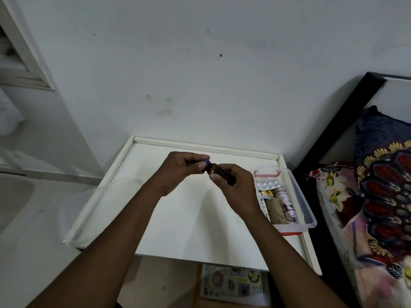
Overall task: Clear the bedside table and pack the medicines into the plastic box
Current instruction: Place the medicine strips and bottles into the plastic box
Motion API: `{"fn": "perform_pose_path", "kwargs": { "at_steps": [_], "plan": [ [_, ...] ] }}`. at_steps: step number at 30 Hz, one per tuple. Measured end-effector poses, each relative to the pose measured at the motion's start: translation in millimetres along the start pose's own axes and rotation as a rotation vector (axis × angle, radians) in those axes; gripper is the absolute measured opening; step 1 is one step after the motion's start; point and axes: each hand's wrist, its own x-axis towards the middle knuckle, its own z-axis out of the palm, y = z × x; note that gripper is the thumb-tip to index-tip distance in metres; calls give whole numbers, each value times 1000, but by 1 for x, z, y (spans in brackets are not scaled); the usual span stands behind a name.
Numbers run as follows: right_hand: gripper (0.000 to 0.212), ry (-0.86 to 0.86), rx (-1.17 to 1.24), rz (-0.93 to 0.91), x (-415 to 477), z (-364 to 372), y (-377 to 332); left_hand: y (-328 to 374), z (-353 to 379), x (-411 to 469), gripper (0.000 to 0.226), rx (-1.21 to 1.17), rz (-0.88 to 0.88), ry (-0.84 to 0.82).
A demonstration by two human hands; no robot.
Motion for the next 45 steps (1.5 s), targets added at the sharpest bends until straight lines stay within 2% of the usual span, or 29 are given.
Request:
{"fn": "perform_pose_path", "kwargs": {
  "at_steps": [3, 6, 9, 11, 14, 16, 18, 21, 24, 27, 30, 32, 33, 38, 43, 45],
  "plan": [
    [22, -101, 309, 223, 1, -4, -1, 2, 0, 2, 31, 12, 15, -52],
    [27, -131, 417, 302, 1, -5, 1, 3, 0, 2, 34, 8, 37, -102],
    [25, -92, 393, 262, 1, -1, 0, 4, 0, 0, 37, -47, 22, -144],
    [21, -41, 301, 209, 3, 2, 0, 4, 1, 0, 33, -94, -50, -72],
    [15, -4, 94, 109, 2, 8, 4, 5, 4, 2, 39, 39, -129, 128],
    [14, -3, 15, 74, 0, 10, 7, 1, 3, 3, 41, 148, -114, 156],
    [14, 9, -50, 64, -1, 10, 8, -3, 2, 2, 31, 124, -89, 125],
    [19, 7, 51, 105, 0, 8, 6, -3, 1, 4, 18, 21, -40, 68],
    [21, 1, 156, 134, 1, 5, 4, 0, 2, 4, 26, -14, -30, 16],
    [18, 6, 121, 134, 3, 6, 2, 1, 2, 3, 33, -86, -31, -29],
    [16, 9, 77, 116, 3, 8, 2, 7, 6, 4, 34, -126, -137, 104],
    [16, 8, 59, 108, 2, 9, 2, 5, 6, 6, 31, 4, -152, 214],
    [17, 7, 44, 103, 2, 9, 2, 3, 6, 5, 30, 58, -135, 219],
    [16, 18, 62, 130, 1, 8, 1, -1, 1, 5, 19, 9, -44, 119],
    [16, 29, 43, 128, 2, 6, 1, 0, -2, 5, 37, -102, -46, 0],
    [18, 29, 38, 124, 3, 7, 1, 1, 0, 5, 38, -134, -94, 24]
  ]
}}
